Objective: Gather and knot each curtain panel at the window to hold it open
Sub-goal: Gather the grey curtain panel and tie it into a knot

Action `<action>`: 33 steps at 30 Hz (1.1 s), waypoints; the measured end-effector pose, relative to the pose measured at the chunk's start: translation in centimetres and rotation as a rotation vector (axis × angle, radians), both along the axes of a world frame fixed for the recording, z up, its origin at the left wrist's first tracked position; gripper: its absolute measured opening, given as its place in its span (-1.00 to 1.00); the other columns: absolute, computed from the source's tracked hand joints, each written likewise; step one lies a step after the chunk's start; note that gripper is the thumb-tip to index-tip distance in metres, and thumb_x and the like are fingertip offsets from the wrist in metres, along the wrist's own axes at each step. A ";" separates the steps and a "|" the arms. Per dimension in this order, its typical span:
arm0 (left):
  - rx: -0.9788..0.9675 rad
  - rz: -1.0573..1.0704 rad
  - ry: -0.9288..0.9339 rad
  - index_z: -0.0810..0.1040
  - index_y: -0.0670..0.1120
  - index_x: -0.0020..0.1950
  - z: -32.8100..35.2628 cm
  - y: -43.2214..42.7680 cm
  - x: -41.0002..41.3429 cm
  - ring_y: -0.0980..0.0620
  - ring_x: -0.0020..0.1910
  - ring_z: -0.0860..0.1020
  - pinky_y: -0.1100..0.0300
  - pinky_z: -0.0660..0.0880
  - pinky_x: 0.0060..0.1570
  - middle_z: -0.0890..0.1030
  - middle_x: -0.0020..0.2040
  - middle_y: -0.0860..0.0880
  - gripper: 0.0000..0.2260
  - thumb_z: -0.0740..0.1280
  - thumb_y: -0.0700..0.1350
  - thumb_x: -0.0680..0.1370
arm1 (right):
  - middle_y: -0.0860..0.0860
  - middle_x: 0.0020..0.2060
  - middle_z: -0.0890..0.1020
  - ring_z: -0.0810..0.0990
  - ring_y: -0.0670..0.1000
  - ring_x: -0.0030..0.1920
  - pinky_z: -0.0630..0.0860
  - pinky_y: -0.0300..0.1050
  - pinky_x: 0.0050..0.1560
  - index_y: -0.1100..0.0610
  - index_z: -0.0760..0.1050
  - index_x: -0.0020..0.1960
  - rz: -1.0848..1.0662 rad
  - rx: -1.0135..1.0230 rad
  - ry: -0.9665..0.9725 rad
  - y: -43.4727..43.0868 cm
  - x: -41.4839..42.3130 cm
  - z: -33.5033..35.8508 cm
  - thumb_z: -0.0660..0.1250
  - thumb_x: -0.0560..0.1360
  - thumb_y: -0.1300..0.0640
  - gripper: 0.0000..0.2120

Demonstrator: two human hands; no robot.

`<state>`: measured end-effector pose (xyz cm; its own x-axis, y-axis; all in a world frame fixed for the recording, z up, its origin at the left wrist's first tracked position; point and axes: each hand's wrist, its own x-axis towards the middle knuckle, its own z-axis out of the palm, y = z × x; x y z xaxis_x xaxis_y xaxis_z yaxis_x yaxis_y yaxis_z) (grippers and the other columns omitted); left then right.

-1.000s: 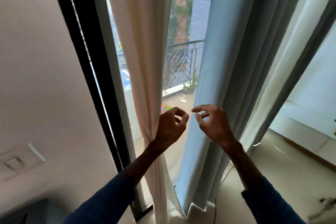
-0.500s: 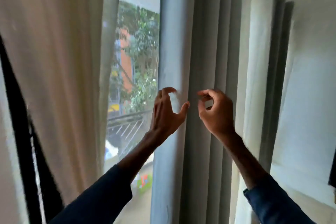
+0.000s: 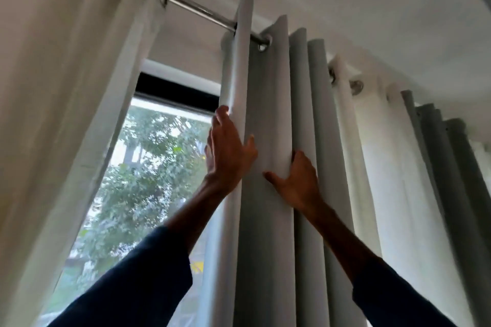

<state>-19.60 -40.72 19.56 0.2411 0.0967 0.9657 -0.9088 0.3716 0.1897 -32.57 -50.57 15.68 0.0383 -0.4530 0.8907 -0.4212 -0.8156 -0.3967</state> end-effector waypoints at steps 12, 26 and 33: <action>0.047 0.498 -0.045 0.44 -0.23 0.21 11.9 3.5 2.7 -0.30 0.12 0.50 -0.05 0.38 -0.04 0.49 0.16 -0.26 -0.81 0.22 -0.21 0.62 | 0.21 0.12 0.61 0.58 0.25 0.13 0.46 -0.01 0.07 0.30 0.54 0.14 0.035 -0.129 -0.236 -0.9 1.5 11.4 0.48 0.49 0.04 -0.62; 0.000 0.560 0.085 0.59 -0.23 0.12 12.7 11.1 11.1 -0.32 0.10 0.51 -0.08 0.47 0.02 0.55 0.10 -0.30 -0.79 0.30 -0.14 0.57 | 0.16 0.01 0.70 0.68 0.15 -0.02 0.41 -0.18 -0.17 0.26 0.63 0.10 0.112 -0.110 -0.357 1.1 3.2 14.0 0.57 0.40 0.06 -0.62; 0.010 0.419 0.108 0.51 -0.22 0.25 12.1 10.7 9.2 -0.33 0.19 0.46 -0.07 0.40 0.11 0.47 0.21 -0.29 -0.73 0.31 -0.14 0.58 | 0.11 -0.35 0.62 0.63 0.15 -0.28 0.42 -0.14 -0.29 0.28 0.60 -0.23 0.049 -0.150 -0.383 1.0 1.0 14.0 0.50 0.36 0.19 -0.85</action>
<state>-10.37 -30.05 31.70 0.2829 0.1983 0.9384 -0.9554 -0.0281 0.2940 -31.55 -49.54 29.72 -0.2900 -0.3235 0.9007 -0.2251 -0.8917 -0.3927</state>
